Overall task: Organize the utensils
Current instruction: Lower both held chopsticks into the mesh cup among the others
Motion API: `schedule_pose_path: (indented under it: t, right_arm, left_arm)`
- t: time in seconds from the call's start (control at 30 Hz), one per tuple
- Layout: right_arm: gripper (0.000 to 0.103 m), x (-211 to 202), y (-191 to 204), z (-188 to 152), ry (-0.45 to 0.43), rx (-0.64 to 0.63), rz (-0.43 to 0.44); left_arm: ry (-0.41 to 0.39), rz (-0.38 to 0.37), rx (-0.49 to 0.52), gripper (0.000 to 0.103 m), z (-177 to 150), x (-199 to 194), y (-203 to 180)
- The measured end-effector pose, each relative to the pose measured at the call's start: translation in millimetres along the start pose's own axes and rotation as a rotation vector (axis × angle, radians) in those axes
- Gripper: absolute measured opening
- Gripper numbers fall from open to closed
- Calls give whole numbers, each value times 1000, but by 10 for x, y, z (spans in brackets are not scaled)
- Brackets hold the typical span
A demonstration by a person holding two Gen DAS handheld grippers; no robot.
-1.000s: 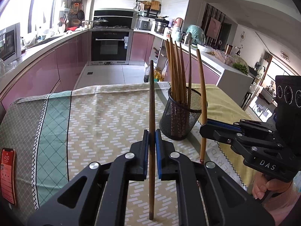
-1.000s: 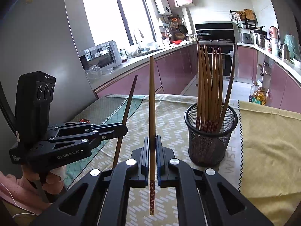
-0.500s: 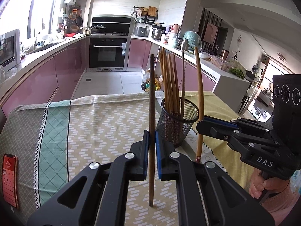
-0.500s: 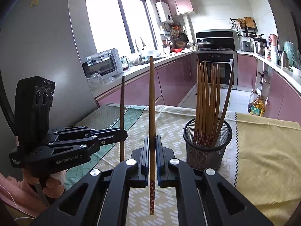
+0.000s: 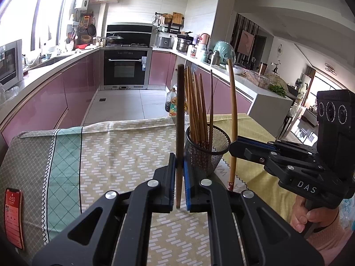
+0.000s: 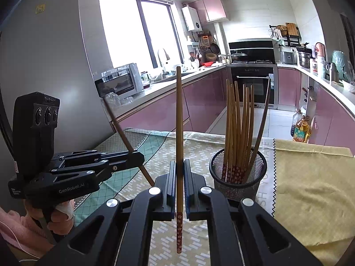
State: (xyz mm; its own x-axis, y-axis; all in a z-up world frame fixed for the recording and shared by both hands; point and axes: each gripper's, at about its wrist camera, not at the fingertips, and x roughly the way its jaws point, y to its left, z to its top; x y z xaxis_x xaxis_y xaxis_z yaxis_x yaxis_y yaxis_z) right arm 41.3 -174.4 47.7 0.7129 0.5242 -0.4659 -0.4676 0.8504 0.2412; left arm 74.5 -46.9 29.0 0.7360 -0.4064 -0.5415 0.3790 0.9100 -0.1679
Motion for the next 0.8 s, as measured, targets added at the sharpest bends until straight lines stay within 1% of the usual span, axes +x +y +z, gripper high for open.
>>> schedule_pose_path:
  t: [0.37,0.8]
  right_arm:
    - [5,-46,-35,50,-29,0,-16]
    - [6,-135,-135,188,-76,4,-37]
  left_arm:
    - [-11,-19,6,8,68,-39,-25]
    - [-28,-48,29,8,207,-57,-110]
